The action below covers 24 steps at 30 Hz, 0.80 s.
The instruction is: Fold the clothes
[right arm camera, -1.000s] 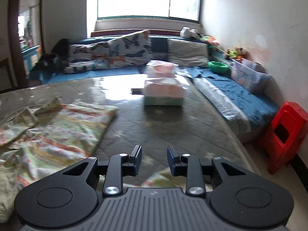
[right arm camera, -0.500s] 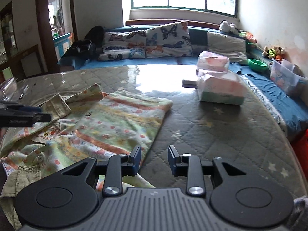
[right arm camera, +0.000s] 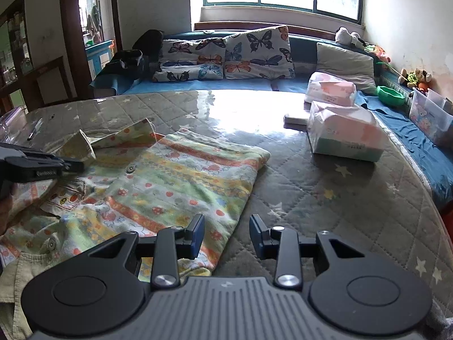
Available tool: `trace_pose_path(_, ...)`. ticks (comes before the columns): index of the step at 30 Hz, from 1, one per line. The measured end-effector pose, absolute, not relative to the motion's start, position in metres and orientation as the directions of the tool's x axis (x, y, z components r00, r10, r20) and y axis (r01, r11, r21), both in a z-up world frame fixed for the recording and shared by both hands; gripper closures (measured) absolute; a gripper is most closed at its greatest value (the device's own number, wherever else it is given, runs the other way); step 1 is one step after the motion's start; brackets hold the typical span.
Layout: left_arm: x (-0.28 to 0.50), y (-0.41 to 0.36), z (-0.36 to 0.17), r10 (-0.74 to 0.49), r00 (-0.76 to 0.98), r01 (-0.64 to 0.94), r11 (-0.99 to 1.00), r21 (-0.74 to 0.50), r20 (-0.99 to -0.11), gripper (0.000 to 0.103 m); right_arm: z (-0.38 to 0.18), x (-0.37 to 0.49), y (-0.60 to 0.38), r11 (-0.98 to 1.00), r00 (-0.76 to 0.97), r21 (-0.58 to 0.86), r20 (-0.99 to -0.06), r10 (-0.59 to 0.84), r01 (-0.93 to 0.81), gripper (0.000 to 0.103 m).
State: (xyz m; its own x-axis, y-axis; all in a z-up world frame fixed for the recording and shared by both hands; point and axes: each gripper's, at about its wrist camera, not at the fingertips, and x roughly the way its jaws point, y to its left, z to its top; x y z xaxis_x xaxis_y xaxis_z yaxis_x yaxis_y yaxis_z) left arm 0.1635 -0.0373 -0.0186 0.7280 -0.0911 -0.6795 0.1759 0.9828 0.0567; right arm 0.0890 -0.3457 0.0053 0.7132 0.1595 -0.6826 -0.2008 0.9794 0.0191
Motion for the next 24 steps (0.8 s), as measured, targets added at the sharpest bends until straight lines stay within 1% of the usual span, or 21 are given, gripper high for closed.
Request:
trace_pose_path(2,0.158,-0.024,-0.009,-0.063,0.754,0.133,0.989,0.058,-0.653,0.099,0.007,0.088,-0.344,0.979,0.717,0.019,-0.678,0.163,-0.205,0.068)
trace_pose_path(6,0.137,0.017,0.016,0.003,0.806,0.010,1.000,0.018,-0.592,0.099,0.010,0.086,-0.341,0.977,0.723,0.016,-0.670,0.168,-0.212,0.068)
trace_pose_path(8,0.122,0.046,0.028,0.052,0.823,-0.068,0.998,-0.008,-0.565,0.099,0.011,0.085,-0.340,0.976,0.725,0.018,-0.666,0.172,-0.215,0.068)
trace_pose_path(12,0.090,0.099,0.039,0.180,0.822,-0.225,0.974,-0.018,-0.540,0.099,0.012,0.084,-0.336,0.975,0.727,0.018,-0.663,0.179,-0.223,0.068)
trace_pose_path(14,0.073,0.125,0.040,0.248,0.804,-0.303,0.953,-0.015,-0.541,0.100,0.012,0.083,-0.335,0.975,0.726,0.017,-0.664,0.178,-0.224,0.068)
trace_pose_path(18,0.041,0.168,0.032,0.335,0.754,-0.417,0.909,-0.018,-0.565,0.100,0.008,0.084,-0.335,0.976,0.717,0.019,-0.675,0.172,-0.216,0.068)
trace_pose_path(24,0.011,0.191,0.012,0.361,0.704,-0.476,0.879,-0.029,-0.611,0.100,-0.007,0.094,-0.335,0.982,0.692,0.020,-0.707,0.146,-0.186,0.067)
